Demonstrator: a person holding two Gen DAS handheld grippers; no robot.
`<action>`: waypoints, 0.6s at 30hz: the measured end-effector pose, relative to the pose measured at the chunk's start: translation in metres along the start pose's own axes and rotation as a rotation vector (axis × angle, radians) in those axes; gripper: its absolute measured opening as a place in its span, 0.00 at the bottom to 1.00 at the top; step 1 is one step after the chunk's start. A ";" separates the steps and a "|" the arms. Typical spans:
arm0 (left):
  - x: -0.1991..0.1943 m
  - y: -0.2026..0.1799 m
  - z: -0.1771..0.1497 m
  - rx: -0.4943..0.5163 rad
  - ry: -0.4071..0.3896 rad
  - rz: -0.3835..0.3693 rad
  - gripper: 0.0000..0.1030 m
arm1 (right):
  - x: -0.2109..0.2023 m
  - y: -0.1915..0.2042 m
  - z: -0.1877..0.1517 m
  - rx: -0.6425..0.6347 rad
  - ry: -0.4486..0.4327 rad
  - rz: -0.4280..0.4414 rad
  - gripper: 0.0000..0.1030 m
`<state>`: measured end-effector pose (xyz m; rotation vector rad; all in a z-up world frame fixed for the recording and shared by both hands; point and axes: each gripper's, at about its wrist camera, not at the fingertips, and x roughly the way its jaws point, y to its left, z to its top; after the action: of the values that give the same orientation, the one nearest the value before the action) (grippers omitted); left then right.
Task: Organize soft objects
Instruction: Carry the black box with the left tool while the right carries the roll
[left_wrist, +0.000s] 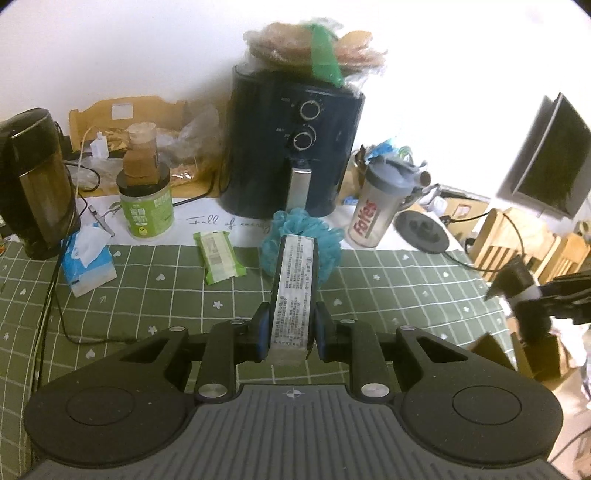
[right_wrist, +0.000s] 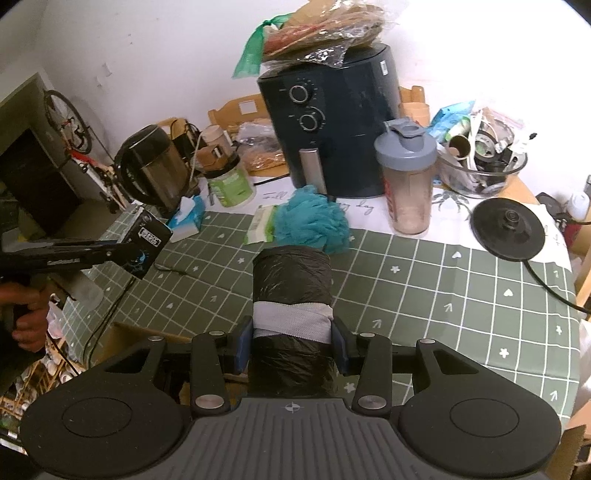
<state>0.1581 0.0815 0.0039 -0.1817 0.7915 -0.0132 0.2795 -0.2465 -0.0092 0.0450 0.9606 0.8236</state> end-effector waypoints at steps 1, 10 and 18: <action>-0.005 -0.003 -0.002 -0.004 -0.004 -0.002 0.23 | 0.000 0.001 0.000 -0.002 0.000 0.004 0.45; -0.043 -0.026 -0.027 -0.048 -0.003 0.009 0.23 | -0.003 0.012 -0.005 -0.030 0.004 0.054 0.45; -0.061 -0.038 -0.050 -0.138 0.042 0.051 0.24 | -0.010 0.017 -0.008 -0.043 -0.005 0.081 0.45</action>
<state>0.0819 0.0407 0.0185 -0.2933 0.8392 0.0860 0.2599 -0.2437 -0.0002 0.0490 0.9404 0.9182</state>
